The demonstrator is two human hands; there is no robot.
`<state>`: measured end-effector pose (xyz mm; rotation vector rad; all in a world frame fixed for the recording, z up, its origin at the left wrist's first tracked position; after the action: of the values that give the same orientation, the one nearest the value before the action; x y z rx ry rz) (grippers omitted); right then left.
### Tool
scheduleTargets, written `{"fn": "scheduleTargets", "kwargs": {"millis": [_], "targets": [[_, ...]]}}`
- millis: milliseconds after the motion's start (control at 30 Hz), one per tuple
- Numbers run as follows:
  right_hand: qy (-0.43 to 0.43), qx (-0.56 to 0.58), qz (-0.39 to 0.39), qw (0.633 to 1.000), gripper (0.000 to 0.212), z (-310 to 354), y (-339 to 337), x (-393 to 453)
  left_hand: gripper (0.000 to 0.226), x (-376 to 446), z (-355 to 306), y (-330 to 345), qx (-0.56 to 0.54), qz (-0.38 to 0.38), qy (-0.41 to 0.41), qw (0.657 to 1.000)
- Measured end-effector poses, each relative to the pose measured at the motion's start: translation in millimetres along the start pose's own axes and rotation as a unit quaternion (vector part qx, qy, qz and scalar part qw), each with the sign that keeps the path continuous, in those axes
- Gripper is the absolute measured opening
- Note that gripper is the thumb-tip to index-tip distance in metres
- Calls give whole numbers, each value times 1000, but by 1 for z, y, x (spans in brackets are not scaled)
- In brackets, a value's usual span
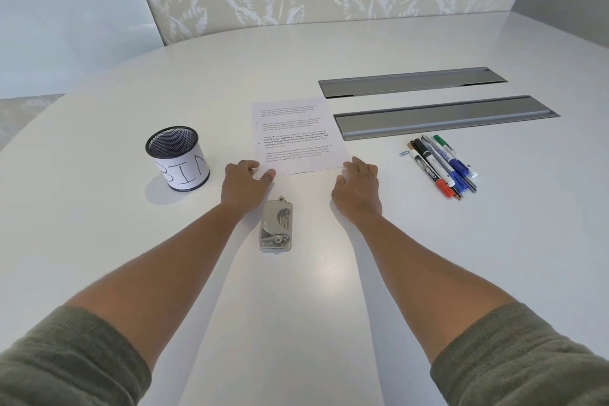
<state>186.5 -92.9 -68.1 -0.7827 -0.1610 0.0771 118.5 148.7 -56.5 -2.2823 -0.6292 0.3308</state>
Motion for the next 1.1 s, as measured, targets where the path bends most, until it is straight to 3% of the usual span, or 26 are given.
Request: {"fn": "scheduleTargets", "kwargs": {"millis": [233, 667, 867, 1100], "targets": [[-11, 34, -9, 999, 42, 7, -4, -31, 27, -24, 6, -3, -105, 5, -11, 994], [-65, -63, 25, 996, 46, 30, 4, -88, 35, -72, 16, -16, -56, 23, -39, 997], [-74, -94, 39, 992, 47, 36, 8, -108, 53, -92, 9, -23, 15, 32, -57, 998], [-70, -109, 79, 988, 48, 38, 15, -122, 49, -96, 7, -20, 40, 63, -80, 994]]}}
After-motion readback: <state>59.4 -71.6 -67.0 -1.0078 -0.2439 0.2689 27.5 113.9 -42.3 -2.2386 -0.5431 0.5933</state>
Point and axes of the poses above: each hand's wrist, its own x-axis towards the middle knuckle, its own y-axis out of the palm, z = x × y, the point moved 5 cm from there along x, towards the middle knuckle, and after that the axes turned 8 degrees about x, right-handed, at the moved point
